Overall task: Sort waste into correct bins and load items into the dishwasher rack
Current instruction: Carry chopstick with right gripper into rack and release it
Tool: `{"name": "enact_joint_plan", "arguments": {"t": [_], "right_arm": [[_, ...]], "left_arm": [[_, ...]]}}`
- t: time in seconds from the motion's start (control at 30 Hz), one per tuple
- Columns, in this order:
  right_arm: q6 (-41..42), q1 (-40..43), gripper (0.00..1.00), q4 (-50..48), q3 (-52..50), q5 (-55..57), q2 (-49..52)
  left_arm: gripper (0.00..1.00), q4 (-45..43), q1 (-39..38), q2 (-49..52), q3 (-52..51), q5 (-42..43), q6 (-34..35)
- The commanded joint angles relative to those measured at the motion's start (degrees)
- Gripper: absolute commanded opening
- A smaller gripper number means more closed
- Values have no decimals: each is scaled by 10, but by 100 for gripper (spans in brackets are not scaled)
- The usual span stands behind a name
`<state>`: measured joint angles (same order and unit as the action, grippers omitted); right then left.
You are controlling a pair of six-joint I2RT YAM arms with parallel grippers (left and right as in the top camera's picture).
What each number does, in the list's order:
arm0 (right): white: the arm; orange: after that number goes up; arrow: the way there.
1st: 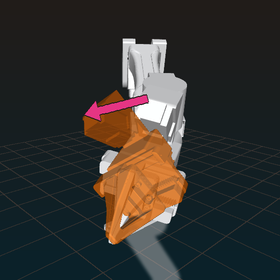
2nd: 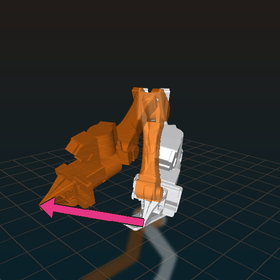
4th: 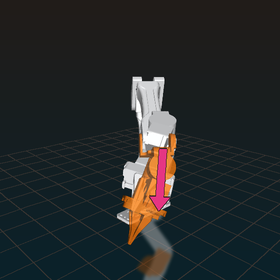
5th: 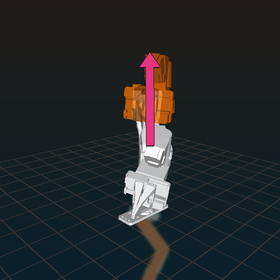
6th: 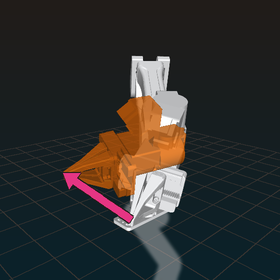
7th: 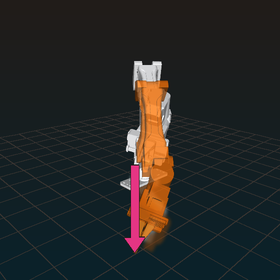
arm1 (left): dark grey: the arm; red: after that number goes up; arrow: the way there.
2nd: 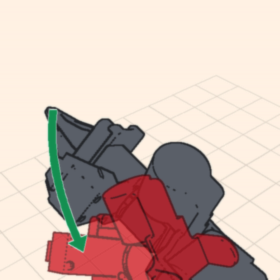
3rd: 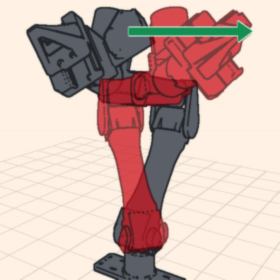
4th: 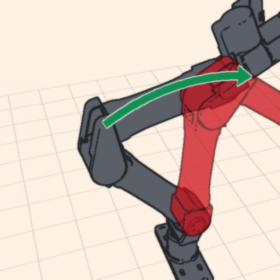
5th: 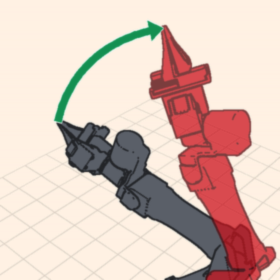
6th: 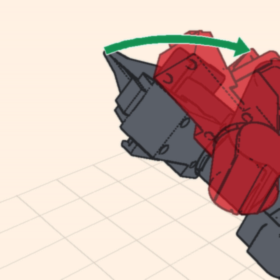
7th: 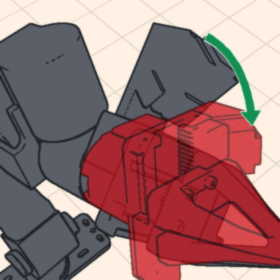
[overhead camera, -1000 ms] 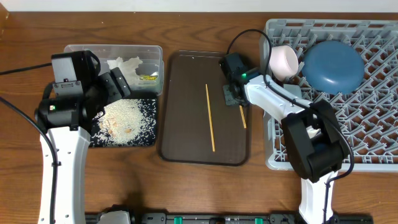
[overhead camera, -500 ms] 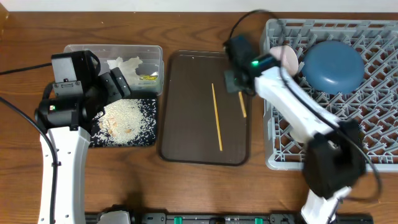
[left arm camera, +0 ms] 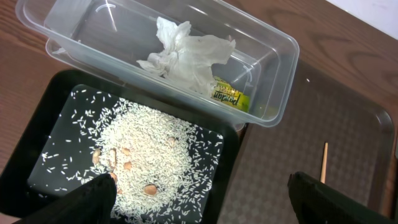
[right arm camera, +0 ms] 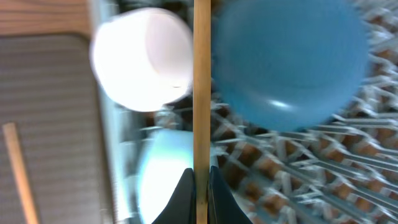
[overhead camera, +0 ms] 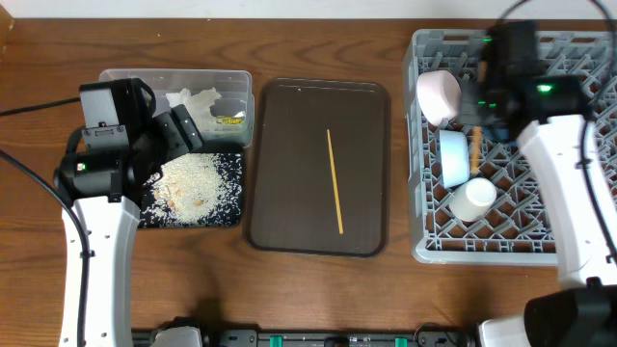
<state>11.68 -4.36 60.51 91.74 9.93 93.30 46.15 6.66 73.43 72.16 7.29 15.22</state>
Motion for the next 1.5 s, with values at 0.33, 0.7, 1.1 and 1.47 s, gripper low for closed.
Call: {"name": "enact_joint_plan", "arguments": {"t": [0.33, 0.7, 1.1, 1.47], "right_arm": [[-50, 118, 1, 15, -19, 2, -3], [340, 247, 1, 49, -69, 1, -3], [575, 238, 8, -96, -217, -27, -3], [427, 239, 99, -100, -196, -31, -63]], "left_arm": [[91, 1, 2, 3, 9, -5, -1], [91, 1, 2, 3, 9, -5, -1], [91, 1, 2, 3, 9, -5, -1], [91, 1, 2, 3, 9, -5, -1]]}}
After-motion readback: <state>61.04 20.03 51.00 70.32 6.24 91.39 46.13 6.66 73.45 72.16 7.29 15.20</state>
